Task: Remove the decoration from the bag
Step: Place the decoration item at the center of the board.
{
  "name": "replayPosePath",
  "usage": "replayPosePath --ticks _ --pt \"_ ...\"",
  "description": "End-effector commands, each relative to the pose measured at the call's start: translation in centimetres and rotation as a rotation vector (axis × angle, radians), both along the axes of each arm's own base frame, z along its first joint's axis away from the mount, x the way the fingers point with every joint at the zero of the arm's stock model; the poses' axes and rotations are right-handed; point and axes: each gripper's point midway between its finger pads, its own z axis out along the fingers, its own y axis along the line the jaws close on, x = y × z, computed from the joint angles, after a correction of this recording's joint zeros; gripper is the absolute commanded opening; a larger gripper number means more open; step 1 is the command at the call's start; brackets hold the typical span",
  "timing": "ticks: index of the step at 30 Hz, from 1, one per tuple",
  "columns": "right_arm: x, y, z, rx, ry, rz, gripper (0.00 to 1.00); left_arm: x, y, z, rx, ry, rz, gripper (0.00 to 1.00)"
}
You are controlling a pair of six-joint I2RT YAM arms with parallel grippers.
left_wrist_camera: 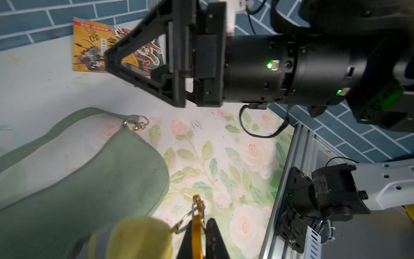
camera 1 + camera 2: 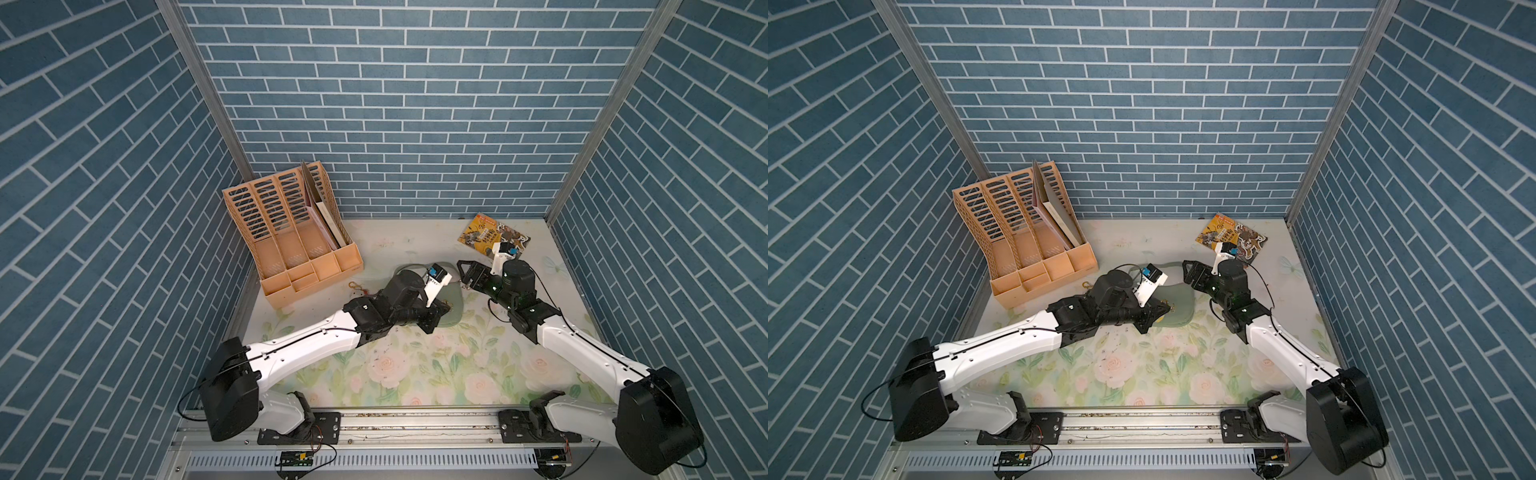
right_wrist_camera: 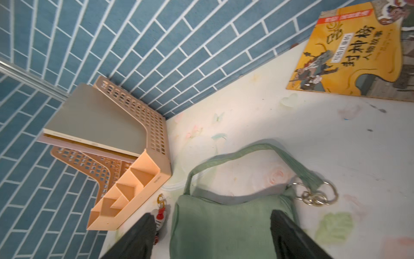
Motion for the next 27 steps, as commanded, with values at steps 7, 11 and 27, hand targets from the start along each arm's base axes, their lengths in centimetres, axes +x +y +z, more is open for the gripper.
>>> replayPosePath --ticks 7,11,27 --pt "2.4 -7.8 0.0 -0.128 0.012 -0.240 0.87 -2.2 -7.4 -1.6 -0.037 0.031 -0.149 0.00" --pt "2.7 -11.7 1.0 -0.153 -0.017 -0.373 0.87 -2.3 -10.3 -3.4 -0.046 0.042 -0.217 0.00" --pt "3.7 -14.5 0.1 -0.207 -0.008 -0.427 0.86 8.5 -14.8 -12.2 0.080 0.003 -0.186 0.03"
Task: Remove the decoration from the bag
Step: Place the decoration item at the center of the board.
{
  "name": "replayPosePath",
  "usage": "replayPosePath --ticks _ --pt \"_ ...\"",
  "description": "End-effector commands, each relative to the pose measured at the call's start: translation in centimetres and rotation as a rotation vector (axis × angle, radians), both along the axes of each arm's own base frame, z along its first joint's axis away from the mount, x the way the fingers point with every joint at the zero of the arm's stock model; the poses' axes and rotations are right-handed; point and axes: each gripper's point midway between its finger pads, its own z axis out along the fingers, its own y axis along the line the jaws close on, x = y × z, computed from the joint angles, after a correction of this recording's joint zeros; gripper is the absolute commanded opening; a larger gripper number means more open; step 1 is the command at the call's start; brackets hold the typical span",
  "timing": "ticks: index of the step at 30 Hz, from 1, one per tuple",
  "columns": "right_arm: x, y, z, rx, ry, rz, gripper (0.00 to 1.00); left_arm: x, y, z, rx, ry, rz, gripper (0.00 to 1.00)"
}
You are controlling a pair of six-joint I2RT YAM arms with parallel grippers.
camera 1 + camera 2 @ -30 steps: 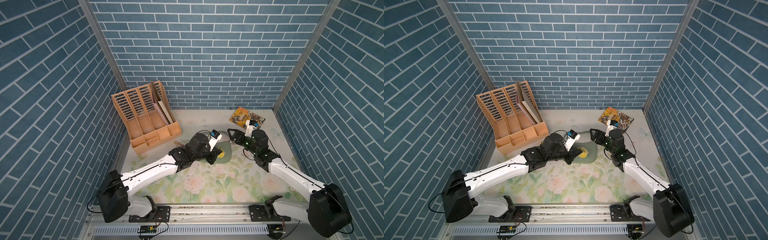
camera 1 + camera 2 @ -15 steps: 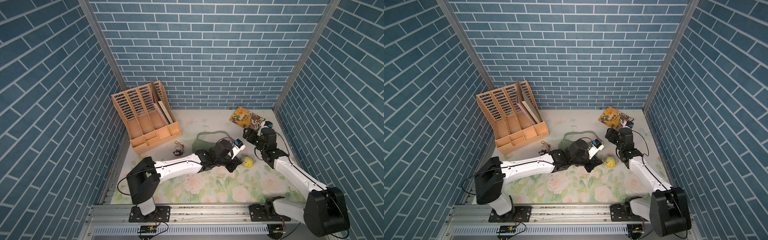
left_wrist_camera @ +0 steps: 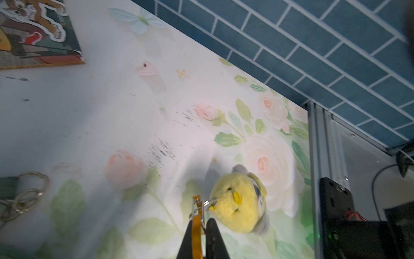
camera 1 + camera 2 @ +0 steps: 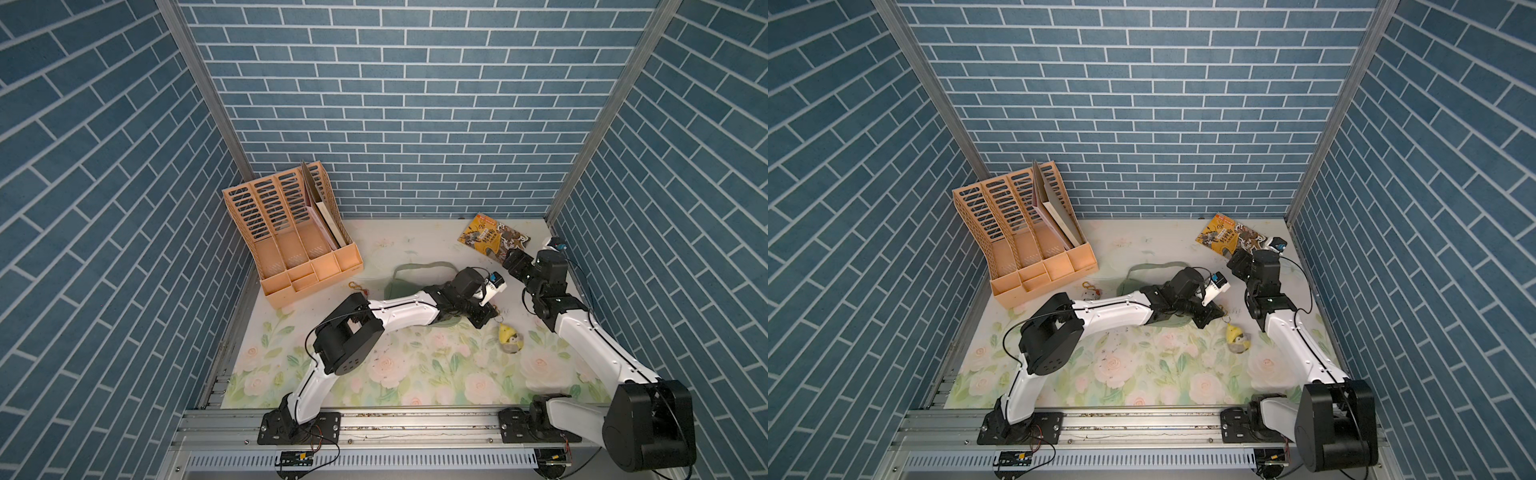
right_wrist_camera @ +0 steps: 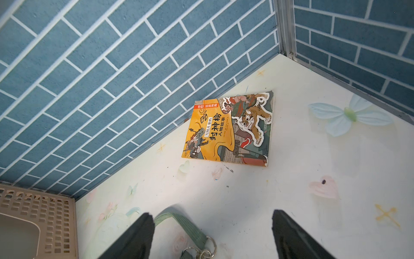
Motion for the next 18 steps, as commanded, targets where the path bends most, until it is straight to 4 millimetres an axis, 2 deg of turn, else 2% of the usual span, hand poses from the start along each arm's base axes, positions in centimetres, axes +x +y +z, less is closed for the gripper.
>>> replayPosePath --ticks 1,5,7,10,14,16,18 --pt "-0.2 -0.3 -1.0 -0.044 0.018 0.009 0.86 2.7 -0.1 -1.9 0.026 -0.012 0.019 0.03" --pt "-0.5 -0.4 -1.3 -0.045 0.024 0.011 0.86 5.8 -0.3 -5.0 0.076 0.007 0.057 0.08" --pt "-0.7 -0.3 -1.5 -0.043 0.027 0.017 0.86 7.5 0.0 -5.5 0.094 0.004 0.092 0.13" --pt "-0.9 -0.2 -1.6 -0.044 0.030 0.023 0.86 9.4 0.7 -5.3 0.100 -0.014 0.140 0.31" --pt "-0.9 -0.2 -1.8 -0.053 0.036 0.027 0.86 10.8 1.4 -2.7 0.085 -0.054 0.196 0.58" --pt "-0.9 -0.2 -1.8 -0.059 0.042 0.034 0.85 11.1 2.0 -0.5 0.071 -0.081 0.220 0.64" --pt "-0.9 -0.1 -2.0 -0.067 0.051 0.043 0.85 11.0 3.1 2.4 0.042 -0.114 0.257 0.68"
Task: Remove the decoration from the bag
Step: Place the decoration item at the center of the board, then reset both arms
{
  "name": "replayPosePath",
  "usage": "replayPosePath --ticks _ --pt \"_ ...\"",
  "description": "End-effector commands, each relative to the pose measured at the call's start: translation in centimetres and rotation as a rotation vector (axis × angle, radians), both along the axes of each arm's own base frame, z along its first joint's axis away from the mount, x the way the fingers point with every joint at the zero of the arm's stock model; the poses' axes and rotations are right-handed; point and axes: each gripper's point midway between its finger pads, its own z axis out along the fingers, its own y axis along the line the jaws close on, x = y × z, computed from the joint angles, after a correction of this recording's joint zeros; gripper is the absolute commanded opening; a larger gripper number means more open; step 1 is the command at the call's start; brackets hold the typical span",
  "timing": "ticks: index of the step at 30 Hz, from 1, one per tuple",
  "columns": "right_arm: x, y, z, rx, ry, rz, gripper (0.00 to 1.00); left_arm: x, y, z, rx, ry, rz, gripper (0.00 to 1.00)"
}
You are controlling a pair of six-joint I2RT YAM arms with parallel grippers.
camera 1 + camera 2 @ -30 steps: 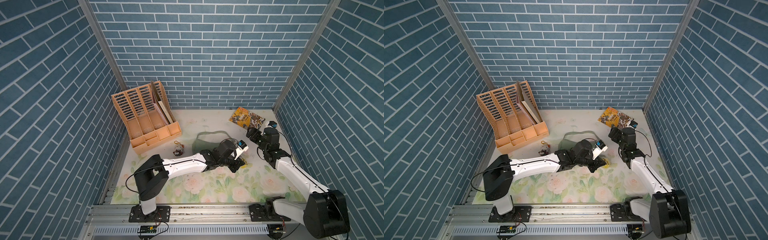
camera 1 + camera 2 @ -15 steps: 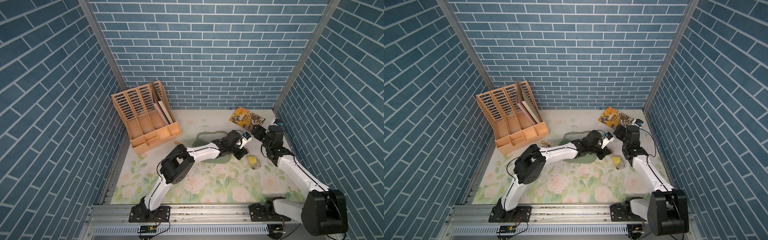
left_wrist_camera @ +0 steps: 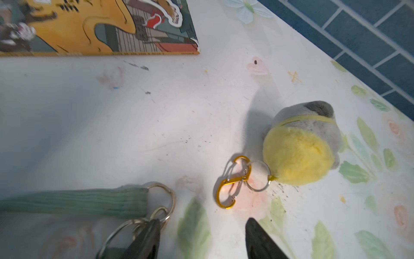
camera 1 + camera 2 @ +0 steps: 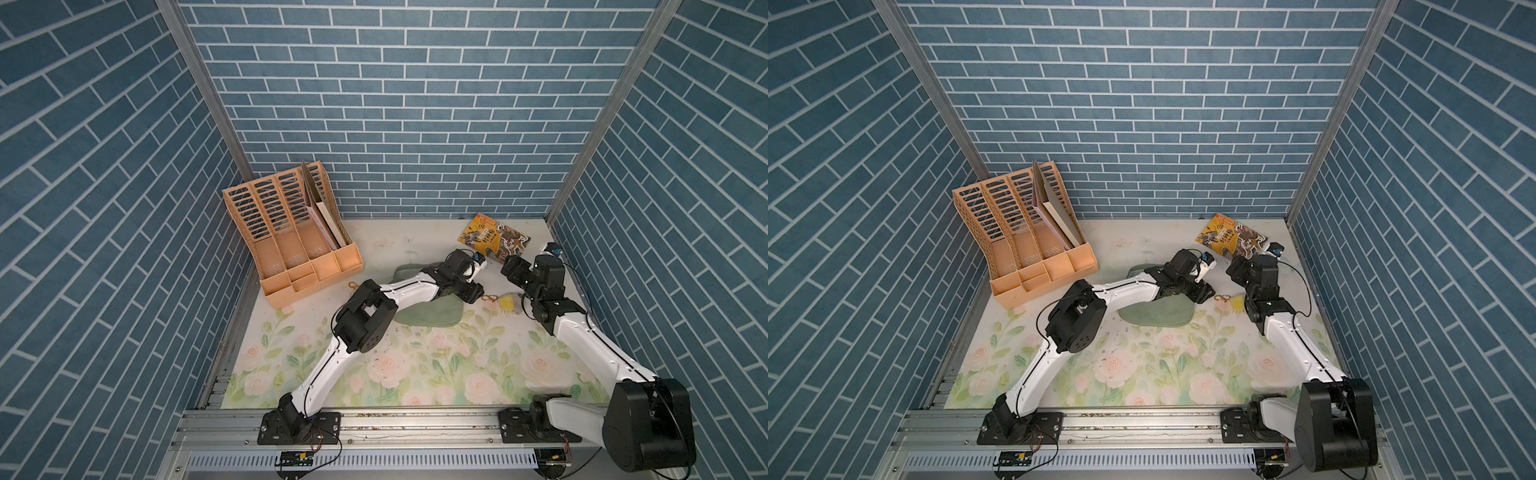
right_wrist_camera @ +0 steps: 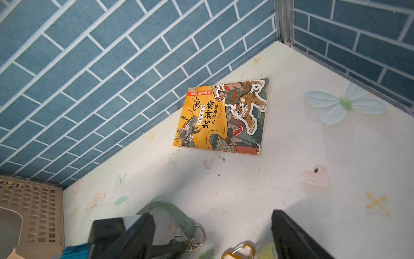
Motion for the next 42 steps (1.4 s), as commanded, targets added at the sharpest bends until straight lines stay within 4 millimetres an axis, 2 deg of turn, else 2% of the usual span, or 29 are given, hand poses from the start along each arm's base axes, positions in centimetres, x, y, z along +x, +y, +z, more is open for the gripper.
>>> replayPosePath --ticks 1,3,5,8,11,15,17,19,23,25,27,29,31,35,39,42 --pt "-0.3 -0.1 -0.1 -0.047 0.013 0.029 0.85 0.2 1.5 7.9 -0.077 -0.104 0.056 0.68" --pt "-0.4 -0.1 -0.5 -0.061 0.027 0.034 0.85 -0.4 3.2 10.4 -0.124 -0.125 0.092 0.69" --pt "-0.6 -0.3 -1.0 -0.082 0.042 0.032 0.85 -1.1 5.3 11.7 -0.158 -0.135 0.134 0.69" --pt "-0.9 -0.8 -1.7 -0.138 0.053 0.027 0.85 -1.9 10.1 13.3 -0.173 -0.190 0.261 0.72" --pt "-1.3 -2.1 -2.4 -0.281 0.033 0.010 0.87 -1.6 17.6 13.8 -0.166 -0.286 0.500 0.75" --pt "-1.9 -4.0 -2.5 -0.495 -0.057 -0.034 0.98 -2.5 29.6 14.3 -0.172 -0.470 0.803 0.82" --pt "-2.6 -5.1 -2.5 -0.567 -0.089 -0.077 1.00 -3.4 35.0 14.7 -0.103 -0.602 0.951 0.90" --pt "-3.1 -5.6 -3.1 -0.600 -0.112 -0.099 1.00 -3.7 39.7 14.7 -0.050 -0.648 1.087 0.91" --pt "-2.9 -5.2 -5.0 -0.590 -0.161 -0.085 1.00 -5.1 48.0 10.6 0.186 -0.693 1.315 0.93" --pt "-2.8 -4.9 -5.4 -0.587 -0.196 -0.075 1.00 -5.7 51.3 9.9 0.226 -0.704 1.420 0.94" --pt "-2.5 -4.5 -5.0 -0.599 -0.229 -0.055 1.00 -6.2 53.2 8.9 0.173 -0.715 1.438 0.95" --pt "-2.4 -4.1 -4.5 -0.620 -0.266 -0.035 1.00 -6.2 54.2 8.2 0.071 -0.712 1.437 0.95" --pt "-2.5 -3.9 -4.2 -0.624 -0.285 -0.023 1.00 -5.9 54.1 8.1 0.035 -0.728 1.406 0.95" --pt "-3.1 -3.4 -4.0 -0.630 -0.351 0.005 1.00 -4.5 52.8 8.3 0.081 -0.807 1.279 1.00" --pt "-3.7 -3.1 -4.6 -0.635 -0.389 0.019 1.00 -3.1 53.1 7.7 0.087 -0.785 1.296 1.00" --pt "-3.6 -3.2 -5.2 -0.635 -0.376 0.020 1.00 -3.1 54.6 7.0 0.032 -0.743 1.338 1.00"
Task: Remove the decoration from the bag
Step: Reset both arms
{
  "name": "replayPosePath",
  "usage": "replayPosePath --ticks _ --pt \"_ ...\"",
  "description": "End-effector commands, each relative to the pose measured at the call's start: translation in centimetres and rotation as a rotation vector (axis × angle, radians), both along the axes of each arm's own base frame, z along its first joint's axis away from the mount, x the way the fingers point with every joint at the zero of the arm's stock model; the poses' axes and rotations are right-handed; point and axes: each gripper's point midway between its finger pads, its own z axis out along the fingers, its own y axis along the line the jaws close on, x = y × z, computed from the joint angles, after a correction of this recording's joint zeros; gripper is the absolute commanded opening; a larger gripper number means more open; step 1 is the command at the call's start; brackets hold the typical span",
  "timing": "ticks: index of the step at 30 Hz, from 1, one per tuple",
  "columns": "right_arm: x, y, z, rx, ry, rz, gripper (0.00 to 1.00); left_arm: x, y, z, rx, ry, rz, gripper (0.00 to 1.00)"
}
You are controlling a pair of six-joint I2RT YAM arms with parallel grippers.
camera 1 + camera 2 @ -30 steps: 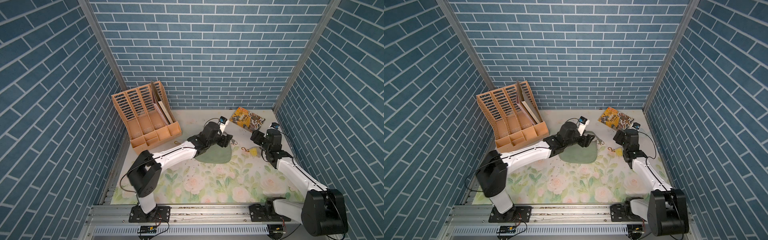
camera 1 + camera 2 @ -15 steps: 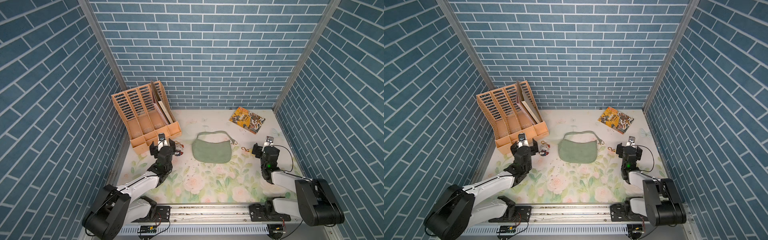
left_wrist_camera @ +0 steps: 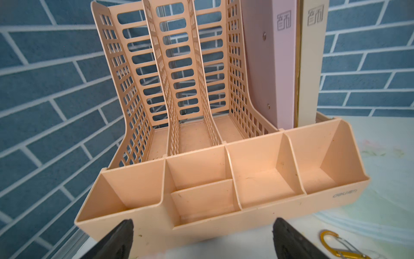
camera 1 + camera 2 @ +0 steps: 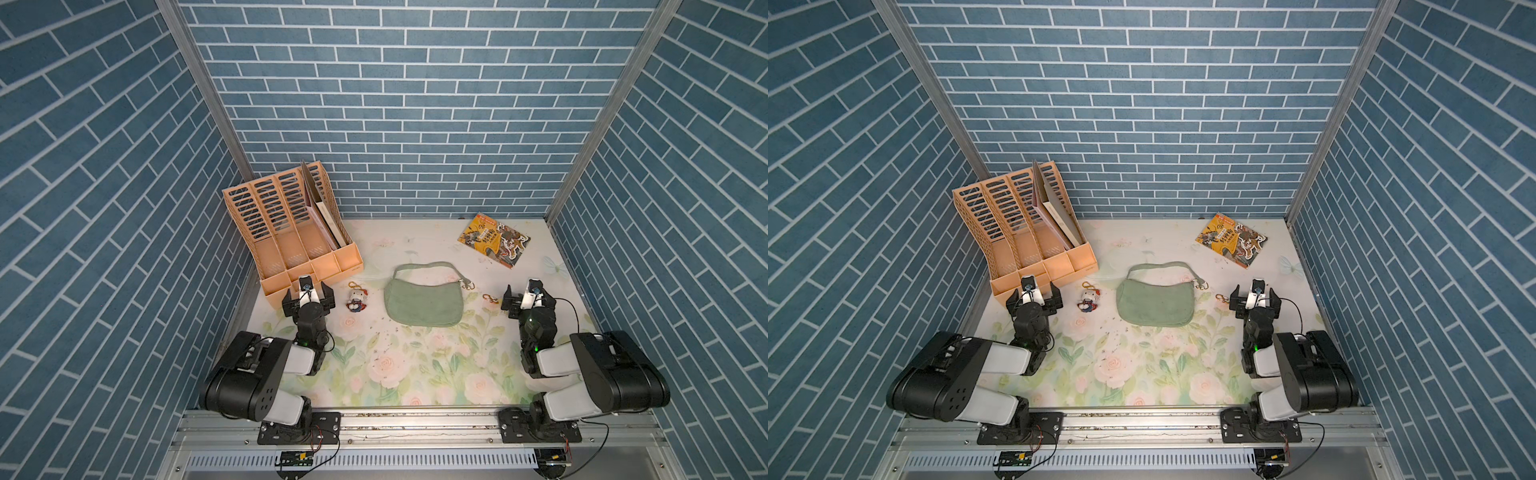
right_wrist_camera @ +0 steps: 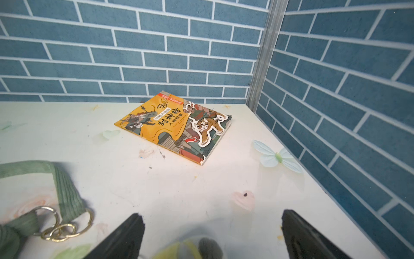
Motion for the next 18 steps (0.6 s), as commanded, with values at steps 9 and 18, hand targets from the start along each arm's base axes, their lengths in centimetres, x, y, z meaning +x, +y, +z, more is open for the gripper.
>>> replayPosePath --ticks 9,18 --pt "1.8 -1.0 1.8 0.032 -0.055 -0.027 1.00 0.5 1.9 0.9 -0.106 -0.094 -0.010 1.00" --pt "1.8 -1.0 1.8 0.027 -0.056 -0.029 1.00 0.6 1.7 0.9 -0.094 -0.097 -0.021 1.00"
